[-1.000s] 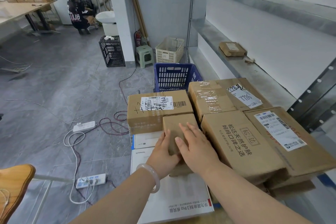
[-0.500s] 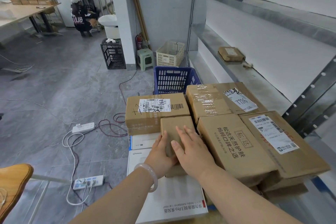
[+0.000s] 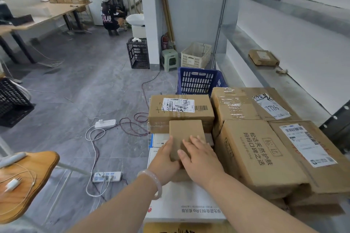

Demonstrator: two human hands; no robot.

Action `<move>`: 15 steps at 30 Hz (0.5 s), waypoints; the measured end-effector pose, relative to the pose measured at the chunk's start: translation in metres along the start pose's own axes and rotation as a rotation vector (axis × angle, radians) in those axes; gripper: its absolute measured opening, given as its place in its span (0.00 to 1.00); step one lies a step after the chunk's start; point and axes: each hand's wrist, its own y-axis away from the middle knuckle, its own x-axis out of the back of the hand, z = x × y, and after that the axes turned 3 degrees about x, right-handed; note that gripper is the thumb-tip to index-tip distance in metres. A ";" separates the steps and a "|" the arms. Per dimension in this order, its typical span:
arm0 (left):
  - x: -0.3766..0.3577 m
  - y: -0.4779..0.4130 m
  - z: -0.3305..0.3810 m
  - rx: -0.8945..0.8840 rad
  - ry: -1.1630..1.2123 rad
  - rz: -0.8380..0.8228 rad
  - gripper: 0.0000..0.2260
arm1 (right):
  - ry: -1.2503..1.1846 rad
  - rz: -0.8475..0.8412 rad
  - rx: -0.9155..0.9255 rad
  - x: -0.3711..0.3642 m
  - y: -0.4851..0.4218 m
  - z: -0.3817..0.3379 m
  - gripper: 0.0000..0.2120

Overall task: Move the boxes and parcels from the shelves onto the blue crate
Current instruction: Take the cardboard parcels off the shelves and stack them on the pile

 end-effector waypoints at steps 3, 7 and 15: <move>0.010 0.006 -0.008 0.029 0.023 0.017 0.35 | 0.013 -0.016 0.040 -0.003 -0.001 -0.012 0.28; 0.023 0.009 -0.020 0.062 0.054 0.045 0.36 | 0.000 -0.018 0.070 -0.008 -0.005 -0.025 0.28; 0.043 0.006 -0.027 0.092 0.075 0.074 0.40 | -0.018 -0.015 0.115 -0.015 -0.015 -0.040 0.28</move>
